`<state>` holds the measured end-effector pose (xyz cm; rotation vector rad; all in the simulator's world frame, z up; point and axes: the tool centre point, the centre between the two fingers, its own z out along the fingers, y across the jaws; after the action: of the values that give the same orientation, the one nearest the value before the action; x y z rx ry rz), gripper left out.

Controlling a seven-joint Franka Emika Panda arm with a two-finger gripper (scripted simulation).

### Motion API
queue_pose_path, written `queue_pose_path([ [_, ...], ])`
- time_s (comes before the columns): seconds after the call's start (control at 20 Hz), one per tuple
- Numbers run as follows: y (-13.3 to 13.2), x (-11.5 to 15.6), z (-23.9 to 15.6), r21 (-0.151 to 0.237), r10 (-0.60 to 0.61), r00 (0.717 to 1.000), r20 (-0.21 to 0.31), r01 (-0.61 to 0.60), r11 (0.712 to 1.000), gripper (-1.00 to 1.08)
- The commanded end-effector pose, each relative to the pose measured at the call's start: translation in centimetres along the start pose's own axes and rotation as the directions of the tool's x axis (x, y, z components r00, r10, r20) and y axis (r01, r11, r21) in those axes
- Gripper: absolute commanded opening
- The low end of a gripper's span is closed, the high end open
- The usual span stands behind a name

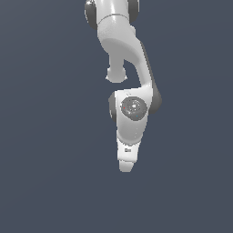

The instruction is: Pick up the object and move it to a goal position.

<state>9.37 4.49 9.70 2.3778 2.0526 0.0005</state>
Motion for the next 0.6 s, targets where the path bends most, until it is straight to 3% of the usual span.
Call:
queue_pose_path([
  [0.0, 0.0, 0.0, 0.6, 0.001, -0.001, 1.000, 0.000, 0.001, 1.000, 1.00],
  [0.55, -0.1, 0.0, 5.0, 0.001, -0.005, 1.000, 0.000, 0.005, 1.000, 1.00],
])
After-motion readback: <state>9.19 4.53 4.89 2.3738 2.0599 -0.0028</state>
